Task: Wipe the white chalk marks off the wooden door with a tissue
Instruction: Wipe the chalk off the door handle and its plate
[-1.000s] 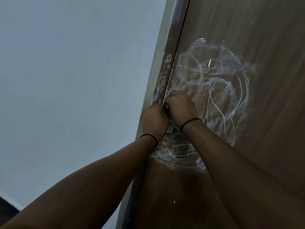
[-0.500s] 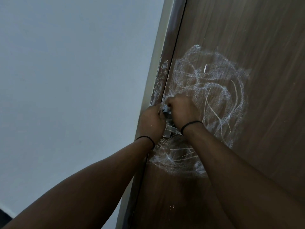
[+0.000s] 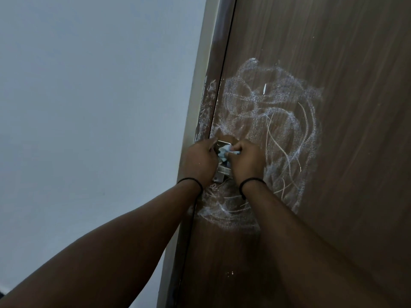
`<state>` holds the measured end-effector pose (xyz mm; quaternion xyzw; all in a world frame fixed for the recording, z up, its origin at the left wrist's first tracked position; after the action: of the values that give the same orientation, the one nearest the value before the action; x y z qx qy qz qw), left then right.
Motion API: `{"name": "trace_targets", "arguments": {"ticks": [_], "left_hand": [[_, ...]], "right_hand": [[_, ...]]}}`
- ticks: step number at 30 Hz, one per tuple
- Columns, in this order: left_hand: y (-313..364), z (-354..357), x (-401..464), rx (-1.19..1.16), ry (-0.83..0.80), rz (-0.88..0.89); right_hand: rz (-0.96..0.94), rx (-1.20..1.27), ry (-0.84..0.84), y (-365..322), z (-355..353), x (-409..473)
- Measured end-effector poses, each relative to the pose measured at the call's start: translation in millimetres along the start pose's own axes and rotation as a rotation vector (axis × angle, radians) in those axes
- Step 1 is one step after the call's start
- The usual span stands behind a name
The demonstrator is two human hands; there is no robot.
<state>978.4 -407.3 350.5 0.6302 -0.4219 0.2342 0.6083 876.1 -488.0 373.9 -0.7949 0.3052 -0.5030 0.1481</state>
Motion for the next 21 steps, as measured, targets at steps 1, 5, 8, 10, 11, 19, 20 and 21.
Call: {"name": "trace_targets", "arguments": {"ticks": [1, 5, 8, 10, 11, 19, 20, 21], "left_hand": [[2.2, 0.3, 0.3, 0.009, -0.011, 0.005], [4.7, -0.2, -1.3, 0.083, -0.066, 0.045], [4.2, -2.3, 0.1, 0.109, -0.092, 0.044], [6.8, -2.2, 2.0, 0.129, -0.102, 0.037], [8.4, -1.4, 3.0, 0.128, -0.109, 0.024], [14.3, 1.1, 8.0, 0.219, -0.124, 0.02], [13.6, 2.0, 9.4, 0.238, -0.132, 0.015], [12.6, 2.7, 11.1, 0.26, -0.137, 0.011]], "right_hand": [[-0.017, -0.073, -0.03, -2.3, 1.9, 1.6], [0.021, -0.219, -0.138, -8.8, 0.1, 12.8], [0.09, -0.06, -0.023, -10.0, -9.6, 18.4], [0.072, -0.002, 0.061, -13.0, -11.4, 19.0], [0.064, -0.002, 0.074, -13.7, -10.0, 17.5], [0.114, -0.056, -0.003, -1.4, 0.5, 9.9], [0.113, -0.02, 0.047, -5.1, -1.3, 12.6], [0.105, 0.003, 0.084, -8.8, -1.9, 14.5]]}}
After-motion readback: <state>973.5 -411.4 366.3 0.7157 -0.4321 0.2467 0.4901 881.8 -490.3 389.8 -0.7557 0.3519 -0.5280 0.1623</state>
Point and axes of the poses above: each hand's wrist, its own x-axis towards the middle knuckle, its own z-axis out of the palm, y = z × x, the point moved 3 cm from there along x, towards the middle knuckle, and after that the axes turned 8 degrees about -x, right-handed, at the moved point
